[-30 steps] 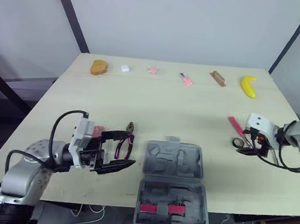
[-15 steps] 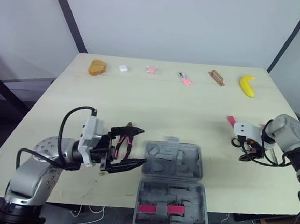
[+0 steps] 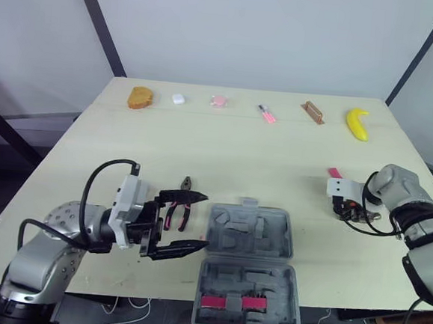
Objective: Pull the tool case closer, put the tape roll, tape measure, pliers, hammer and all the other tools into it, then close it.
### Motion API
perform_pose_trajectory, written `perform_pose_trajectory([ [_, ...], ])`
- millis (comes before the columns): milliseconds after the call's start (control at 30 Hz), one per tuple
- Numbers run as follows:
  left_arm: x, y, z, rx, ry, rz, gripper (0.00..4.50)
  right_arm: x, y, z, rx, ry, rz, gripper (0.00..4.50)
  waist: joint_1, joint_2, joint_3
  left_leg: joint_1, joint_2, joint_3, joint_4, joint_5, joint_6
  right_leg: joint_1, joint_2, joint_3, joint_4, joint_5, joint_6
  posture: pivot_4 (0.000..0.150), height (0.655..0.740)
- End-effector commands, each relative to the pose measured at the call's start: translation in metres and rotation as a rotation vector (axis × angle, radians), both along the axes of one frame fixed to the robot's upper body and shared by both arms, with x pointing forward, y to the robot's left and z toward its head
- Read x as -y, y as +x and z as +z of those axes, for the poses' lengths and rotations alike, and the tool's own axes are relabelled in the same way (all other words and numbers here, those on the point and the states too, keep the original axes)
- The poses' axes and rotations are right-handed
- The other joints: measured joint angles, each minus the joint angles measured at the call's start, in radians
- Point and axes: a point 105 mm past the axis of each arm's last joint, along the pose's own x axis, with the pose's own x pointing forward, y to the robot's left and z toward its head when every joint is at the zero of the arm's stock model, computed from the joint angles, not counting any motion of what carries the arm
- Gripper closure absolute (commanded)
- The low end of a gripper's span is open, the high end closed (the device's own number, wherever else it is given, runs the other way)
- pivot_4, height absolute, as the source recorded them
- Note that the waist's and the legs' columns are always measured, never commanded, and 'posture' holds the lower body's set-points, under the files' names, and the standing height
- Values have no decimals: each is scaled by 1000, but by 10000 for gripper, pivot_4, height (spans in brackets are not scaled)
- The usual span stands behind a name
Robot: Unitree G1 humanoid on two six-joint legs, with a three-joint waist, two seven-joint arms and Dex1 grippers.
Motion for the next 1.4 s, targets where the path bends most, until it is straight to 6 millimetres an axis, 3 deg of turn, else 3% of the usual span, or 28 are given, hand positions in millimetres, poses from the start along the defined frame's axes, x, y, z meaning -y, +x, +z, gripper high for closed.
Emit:
perform_pose_trajectory([
  [33,-3,0,5,61,1,-2,0,-2,5,11,34,6,16,44500,0,0,0,0,0,0,0,0,0,0,0,0,0,0,0,1500,7400],
  [167,-7,4,3,81,2,19,0,2,3,20,34,-62,118,44500,0,1,1,0,0,0,0,0,0,0,0,0,0,0,0,1500,7400],
  [300,-15,9,-4,104,6,90,0,-21,0,42,56,-125,322,44500,0,5,3,0,0,1,0,0,0,0,0,0,0,0,0,1500,7400],
  [633,-46,6,-13,88,-40,271,0,-150,-22,72,104,-44,647,44500,-18,5,3,0,1,-1,0,0,0,0,0,-1,2,0,0,1500,7400],
  [767,-66,-4,-21,45,-77,408,0,-222,-42,68,99,-17,826,44500,-17,5,3,0,0,0,0,0,0,0,-2,-2,2,0,0,1500,7400],
  [867,-70,-13,-27,28,-90,459,0,-252,-49,65,97,-9,885,44500,-25,4,3,1,1,-1,0,0,0,-2,-1,-2,5,-1,-2,1500,7400],
  [1133,-91,-27,-35,15,-49,550,0,-298,-58,47,121,2,959,44500,-2,1,2,0,0,-2,1,0,-1,-3,-3,-6,8,-2,-4,1500,7400],
  [1400,-87,-27,-37,5,-58,549,0,-306,-60,40,125,1,979,44500,-2,1,2,1,0,-3,1,1,-1,-3,-2,-6,10,-3,-4,1500,7400],
])
